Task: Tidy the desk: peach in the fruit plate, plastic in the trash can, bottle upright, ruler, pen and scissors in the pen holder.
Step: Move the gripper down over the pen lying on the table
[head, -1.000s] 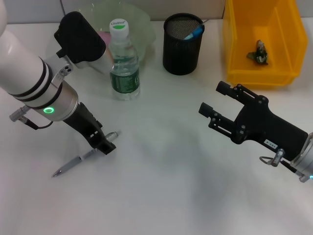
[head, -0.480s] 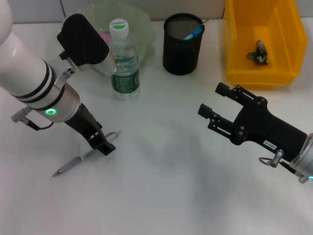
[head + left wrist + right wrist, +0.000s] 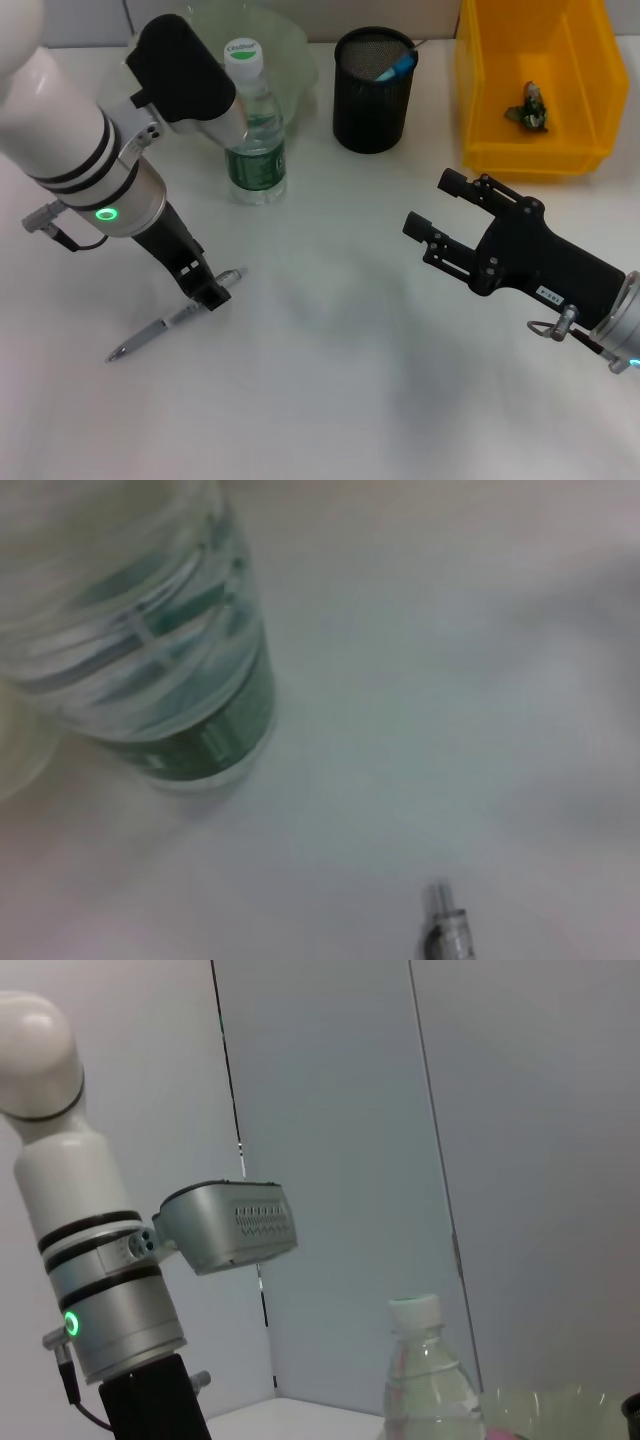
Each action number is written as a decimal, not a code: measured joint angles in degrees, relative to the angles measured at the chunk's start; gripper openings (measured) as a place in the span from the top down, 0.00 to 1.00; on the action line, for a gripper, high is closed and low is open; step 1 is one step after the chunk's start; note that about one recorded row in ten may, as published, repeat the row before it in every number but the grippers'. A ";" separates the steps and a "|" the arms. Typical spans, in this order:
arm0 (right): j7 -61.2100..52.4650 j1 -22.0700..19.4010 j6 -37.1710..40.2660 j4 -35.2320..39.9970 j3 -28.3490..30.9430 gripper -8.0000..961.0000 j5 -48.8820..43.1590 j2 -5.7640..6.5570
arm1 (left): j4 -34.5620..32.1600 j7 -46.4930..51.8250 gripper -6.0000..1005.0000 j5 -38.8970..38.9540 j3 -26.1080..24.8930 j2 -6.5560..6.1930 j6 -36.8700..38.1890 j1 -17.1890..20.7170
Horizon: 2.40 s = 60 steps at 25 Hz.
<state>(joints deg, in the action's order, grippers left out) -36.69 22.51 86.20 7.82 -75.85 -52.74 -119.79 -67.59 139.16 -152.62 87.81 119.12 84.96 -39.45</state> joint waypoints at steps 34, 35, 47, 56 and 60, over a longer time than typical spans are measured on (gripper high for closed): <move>-0.06 1.08 -1.39 -0.08 0.00 0.26 0.34 0.00 | 1.18 3.49 0.31 -2.06 4.81 0.06 -0.59 -0.91; -0.05 1.11 -1.39 -0.08 0.00 0.26 0.34 0.00 | 1.20 3.53 0.31 -2.07 4.99 0.06 -0.56 -0.93; -0.05 1.69 -2.18 -0.09 0.00 0.26 0.35 0.00 | 1.86 3.67 0.31 -2.07 6.74 0.06 -0.69 -1.15; -0.05 1.65 -2.19 -0.08 0.00 0.26 0.35 0.00 | 1.85 3.60 0.31 -2.23 6.85 0.06 -0.88 -1.16; -0.05 1.65 -2.18 -0.09 0.00 0.26 0.33 -0.04 | 1.52 3.56 0.33 -2.23 6.85 0.06 -1.23 -1.15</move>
<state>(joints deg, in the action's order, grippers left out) -36.74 24.17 84.02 7.73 -75.85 -52.41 -119.84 -66.07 142.71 -154.86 94.66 119.18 83.73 -40.60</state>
